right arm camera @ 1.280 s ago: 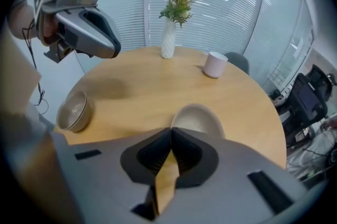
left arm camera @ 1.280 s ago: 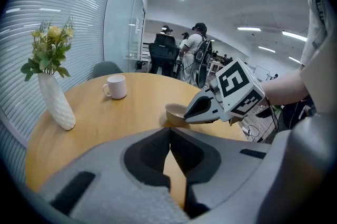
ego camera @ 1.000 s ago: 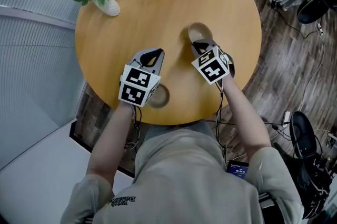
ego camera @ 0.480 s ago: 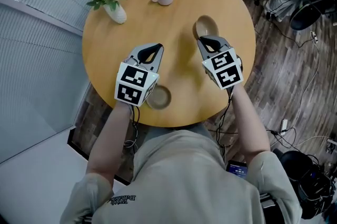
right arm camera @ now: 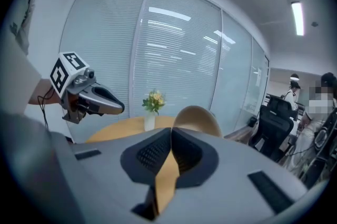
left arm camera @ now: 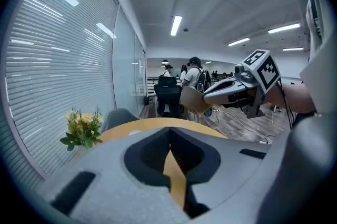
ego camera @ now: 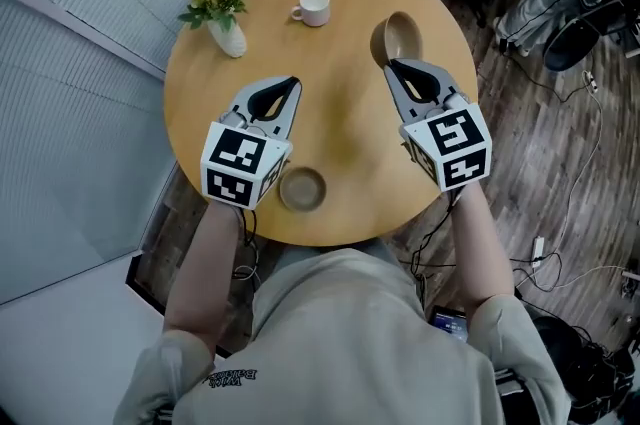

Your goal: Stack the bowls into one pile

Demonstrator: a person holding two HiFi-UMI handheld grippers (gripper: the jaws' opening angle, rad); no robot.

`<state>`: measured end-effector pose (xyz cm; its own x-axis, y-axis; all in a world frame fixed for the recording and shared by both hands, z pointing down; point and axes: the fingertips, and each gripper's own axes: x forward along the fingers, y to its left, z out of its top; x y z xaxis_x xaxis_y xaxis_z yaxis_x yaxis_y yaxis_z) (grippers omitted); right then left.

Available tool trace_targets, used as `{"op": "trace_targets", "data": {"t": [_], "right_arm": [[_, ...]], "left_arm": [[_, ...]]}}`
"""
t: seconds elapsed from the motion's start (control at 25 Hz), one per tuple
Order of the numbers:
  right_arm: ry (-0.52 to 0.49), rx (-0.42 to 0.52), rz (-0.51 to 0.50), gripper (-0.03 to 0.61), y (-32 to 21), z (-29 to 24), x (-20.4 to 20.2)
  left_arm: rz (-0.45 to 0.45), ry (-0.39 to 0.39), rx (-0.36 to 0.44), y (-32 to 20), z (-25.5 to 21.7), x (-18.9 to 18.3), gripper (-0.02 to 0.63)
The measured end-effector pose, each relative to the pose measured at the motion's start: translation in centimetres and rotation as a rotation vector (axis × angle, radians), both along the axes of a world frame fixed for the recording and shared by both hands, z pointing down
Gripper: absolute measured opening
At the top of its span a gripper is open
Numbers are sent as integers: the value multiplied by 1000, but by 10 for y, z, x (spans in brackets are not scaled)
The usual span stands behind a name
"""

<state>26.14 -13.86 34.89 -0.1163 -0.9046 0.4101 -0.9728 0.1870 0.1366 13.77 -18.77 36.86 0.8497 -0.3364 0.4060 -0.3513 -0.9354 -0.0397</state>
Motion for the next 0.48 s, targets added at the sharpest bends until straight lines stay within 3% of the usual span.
{"op": "trace_targets", "data": {"t": [0.48], "right_arm": [[-21, 165, 6, 32, 26, -77, -9]], "left_arm": [[26, 76, 115, 15, -71, -12, 20]]}}
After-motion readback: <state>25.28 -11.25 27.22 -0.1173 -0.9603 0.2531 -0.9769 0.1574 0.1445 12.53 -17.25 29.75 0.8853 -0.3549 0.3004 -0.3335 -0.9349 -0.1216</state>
